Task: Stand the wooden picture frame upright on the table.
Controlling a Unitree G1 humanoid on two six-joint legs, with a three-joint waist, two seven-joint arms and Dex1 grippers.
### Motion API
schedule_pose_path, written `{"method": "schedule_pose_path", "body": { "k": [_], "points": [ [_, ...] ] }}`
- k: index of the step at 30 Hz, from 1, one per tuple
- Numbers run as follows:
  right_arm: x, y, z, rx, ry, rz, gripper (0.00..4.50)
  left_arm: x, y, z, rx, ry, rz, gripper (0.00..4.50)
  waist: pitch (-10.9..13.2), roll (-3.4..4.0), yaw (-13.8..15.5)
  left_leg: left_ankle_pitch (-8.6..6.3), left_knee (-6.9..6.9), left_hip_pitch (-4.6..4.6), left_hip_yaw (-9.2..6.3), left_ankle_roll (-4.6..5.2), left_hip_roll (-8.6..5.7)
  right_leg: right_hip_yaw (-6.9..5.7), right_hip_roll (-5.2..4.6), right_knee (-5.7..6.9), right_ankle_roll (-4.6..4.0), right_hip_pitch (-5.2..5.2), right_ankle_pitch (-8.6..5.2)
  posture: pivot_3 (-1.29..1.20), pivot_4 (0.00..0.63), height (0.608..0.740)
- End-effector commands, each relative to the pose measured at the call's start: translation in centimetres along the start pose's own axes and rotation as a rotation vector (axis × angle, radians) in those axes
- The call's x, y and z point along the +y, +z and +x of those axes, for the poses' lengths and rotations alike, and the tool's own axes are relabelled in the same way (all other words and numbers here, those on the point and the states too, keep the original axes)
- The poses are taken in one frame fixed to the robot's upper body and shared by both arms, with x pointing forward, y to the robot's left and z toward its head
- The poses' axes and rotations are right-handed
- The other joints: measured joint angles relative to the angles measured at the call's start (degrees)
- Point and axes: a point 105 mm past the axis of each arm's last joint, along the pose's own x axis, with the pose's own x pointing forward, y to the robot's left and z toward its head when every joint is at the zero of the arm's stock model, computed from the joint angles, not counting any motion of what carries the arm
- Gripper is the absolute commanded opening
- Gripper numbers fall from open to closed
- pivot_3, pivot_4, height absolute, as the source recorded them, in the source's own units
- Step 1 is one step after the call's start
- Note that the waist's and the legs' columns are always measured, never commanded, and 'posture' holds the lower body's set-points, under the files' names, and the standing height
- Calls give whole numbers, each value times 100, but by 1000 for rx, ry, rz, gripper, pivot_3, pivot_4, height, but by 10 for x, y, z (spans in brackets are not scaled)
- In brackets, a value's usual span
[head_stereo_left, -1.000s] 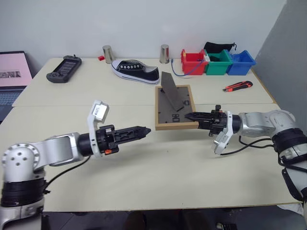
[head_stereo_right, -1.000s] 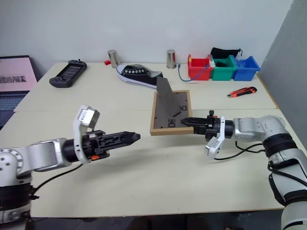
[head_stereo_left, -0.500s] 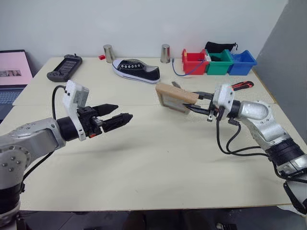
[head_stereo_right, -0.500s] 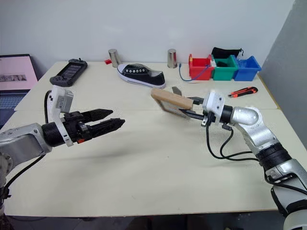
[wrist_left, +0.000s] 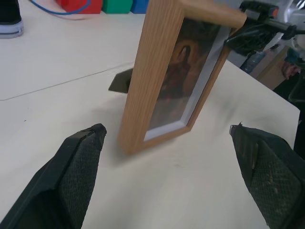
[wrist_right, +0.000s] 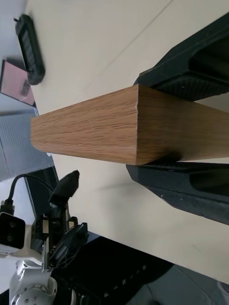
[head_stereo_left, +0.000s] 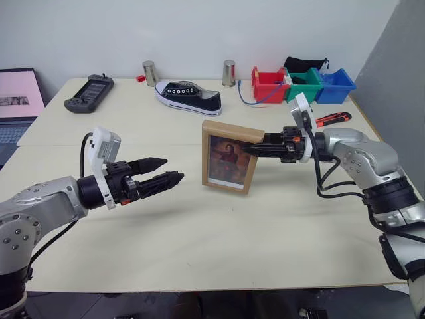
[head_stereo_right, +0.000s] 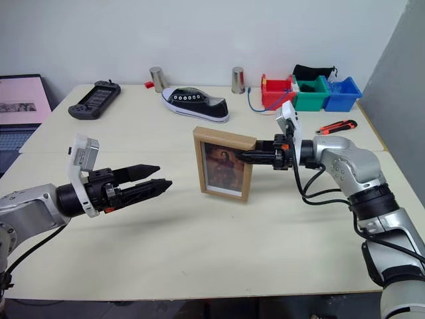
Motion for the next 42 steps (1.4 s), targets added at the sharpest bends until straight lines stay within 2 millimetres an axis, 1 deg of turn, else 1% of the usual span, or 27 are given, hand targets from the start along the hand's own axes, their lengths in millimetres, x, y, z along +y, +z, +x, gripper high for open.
{"method": "schedule_pose_path", "body": {
  "k": [1, 5, 9, 12, 15, 17, 25, 27, 28, 29, 32, 35, 37, 39, 42],
  "points": [
    [-4, 4, -2, 11, 37, -15, 1335, -6, 10, -3, -47, -2, 112, 4469, 0, 0, -4, 0, 0, 0, -1, 0, 1, 0, 0, 0, 0, 0, 0, 0, 150, 740],
    [-5, 0, 4, 17, 82, 19, 1335, -13, 0, -3, -11, -31, 146, 4469, 1, 1, -18, 0, -4, -6, 3, 0, 0, 1, -1, -3, 0, -7, 0, 0, 150, 740],
    [-6, -1, 8, 16, 114, 45, 1335, -7, -10, -8, 23, 12, 136, 4469, 1, 1, -33, -1, -4, -4, 3, 0, 3, 0, -1, 0, 0, -8, 0, 0, 150, 740],
    [-8, -8, 10, 21, 115, 56, 1335, -13, -16, -8, 23, -7, 127, 4469, 1, 2, -35, -1, -3, -1, 4, 1, 2, 1, 0, 4, 0, -8, 0, 0, 150, 740],
    [-12, -16, 10, 33, 88, 41, 1335, -15, -17, -7, 21, -12, 128, 4469, 1, 1, -34, -1, -2, -1, 3, 1, 3, 1, 1, 5, 0, -7, 0, 0, 150, 740],
    [-15, -19, 9, 33, 74, 41, 1988, -14, -16, -6, 18, -9, 130, 4500, 1, 1, -37, -1, -2, 1, 3, 1, 4, 0, 1, 5, 0, -5, 0, 0, 150, 740],
    [-18, -20, -3, 45, 44, 45, 3806, -10, -13, -4, 11, -14, 134, 4500, 1, 2, -34, -1, -2, 0, 3, 1, 3, 0, 1, 7, 0, -6, 0, 0, 150, 740],
    [-18, -23, -11, 60, 29, 45, 4132, -8, -14, -2, 21, -16, 139, 4500, 1, 2, -33, -1, -2, 0, 3, 1, 2, 0, 1, 8, 0, -6, 0, 0, 150, 740],
    [-18, -25, -17, 71, 15, 46, 4352, -8, -14, -2, 25, -19, 139, 4500, 1, 2, -31, -1, -2, 0, 3, 1, 2, 0, 1, 8, 0, -6, 0, 0, 150, 740],
    [-19, -26, -24, 82, 2, 46, 4480, -7, -14, -2, 26, -21, 139, 4500, 1, 2, -28, -1, -2, 0, 3, 1, 2, 0, 1, 7, 0, -6, 0, 0, 150, 740],
    [-16, -33, -53, 133, -56, 54, 4480, -4, -12, -1, 35, -29, 134, 4500, 2, 3, 12, -1, -2, -2, 1, 1, -1, -1, -1, 6, 0, -5, 0, 0, 150, 740],
    [-11, -38, -77, 186, -111, 56, 4480, 0, -9, 0, 37, -30, 133, 4500, 2, 3, 32, -1, -2, -2, 3, 1, -2, 0, -2, 4, 0, -5, 0, 0, 150, 740],
    [-2, -37, -92, 215, -150, 65, 4480, 5, -7, 1, 45, -29, 136, 4500, 2, 4, 32, -1, -2, -1, 3, 1, 0, -1, 0, 4, 0, -5, 0, 0, 150, 740],
    [9, -30, -100, 220, -179, 73, 4480, 8, -5, 3, 56, -33, 146, 4500, 4, 6, 33, -1, -2, -2, 2, 1, 1, 0, 2, 6, 0, -5, 0, 0, 150, 740],
    [26, -16, -102, 192, -212, 86, 4480, 10, -3, 5, 61, -41, 163, 4500, 6, 11, -13, -1, -2, -1, 7, 2, 1, 5, 3, 7, 0, -5, 0, 0, 150, 740]
  ]
}}
